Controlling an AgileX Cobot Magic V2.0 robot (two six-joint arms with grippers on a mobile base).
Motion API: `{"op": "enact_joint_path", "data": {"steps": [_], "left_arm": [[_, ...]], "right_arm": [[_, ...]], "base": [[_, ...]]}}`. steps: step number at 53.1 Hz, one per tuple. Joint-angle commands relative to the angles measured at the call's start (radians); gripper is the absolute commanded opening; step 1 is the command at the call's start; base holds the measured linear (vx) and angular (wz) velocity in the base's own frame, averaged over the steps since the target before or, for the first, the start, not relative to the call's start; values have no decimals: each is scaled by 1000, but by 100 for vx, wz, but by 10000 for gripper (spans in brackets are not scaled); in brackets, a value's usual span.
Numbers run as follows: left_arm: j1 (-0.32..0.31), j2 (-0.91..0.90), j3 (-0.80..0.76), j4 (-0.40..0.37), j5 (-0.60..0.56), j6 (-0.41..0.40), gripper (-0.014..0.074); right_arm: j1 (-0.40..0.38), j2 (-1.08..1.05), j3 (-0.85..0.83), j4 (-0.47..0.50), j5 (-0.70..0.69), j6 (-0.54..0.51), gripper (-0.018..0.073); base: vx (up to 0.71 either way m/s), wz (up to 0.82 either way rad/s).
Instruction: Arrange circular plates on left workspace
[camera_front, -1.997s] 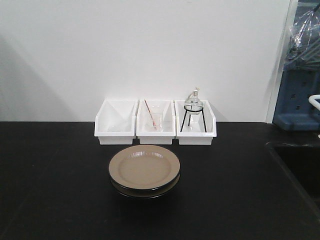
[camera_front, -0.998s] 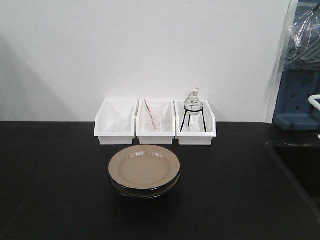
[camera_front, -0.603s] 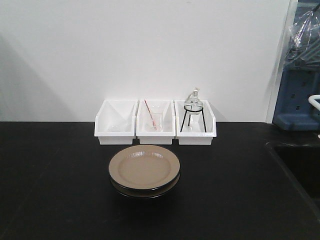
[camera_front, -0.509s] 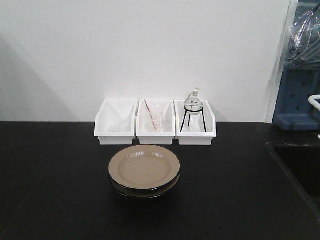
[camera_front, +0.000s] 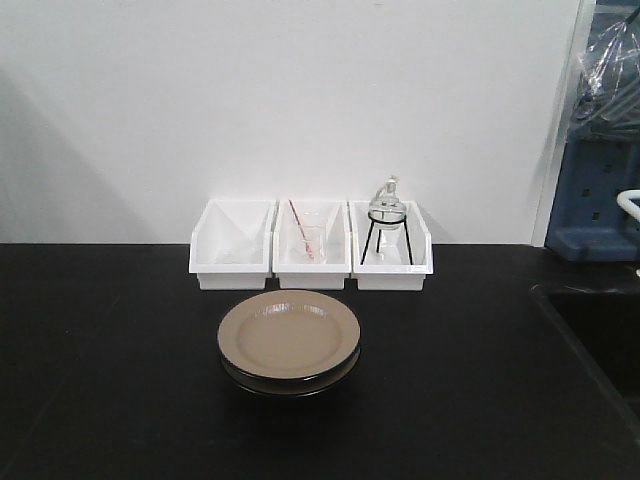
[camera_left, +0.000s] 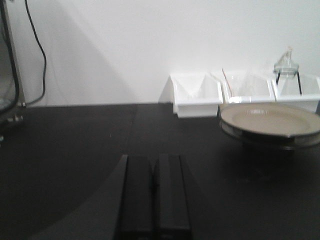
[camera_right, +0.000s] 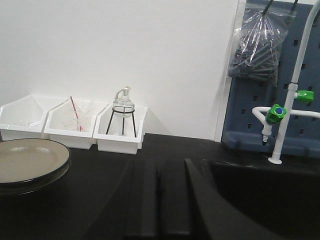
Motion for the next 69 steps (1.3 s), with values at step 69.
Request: {"op": "enact_joint_path", "data": {"steps": [69], "left_arm": [[-7,-19,27,5,-88,-33,2]], "right_arm": [[-2,-5,19,-428,-49,376,1]], "base": [[0,0]]}}
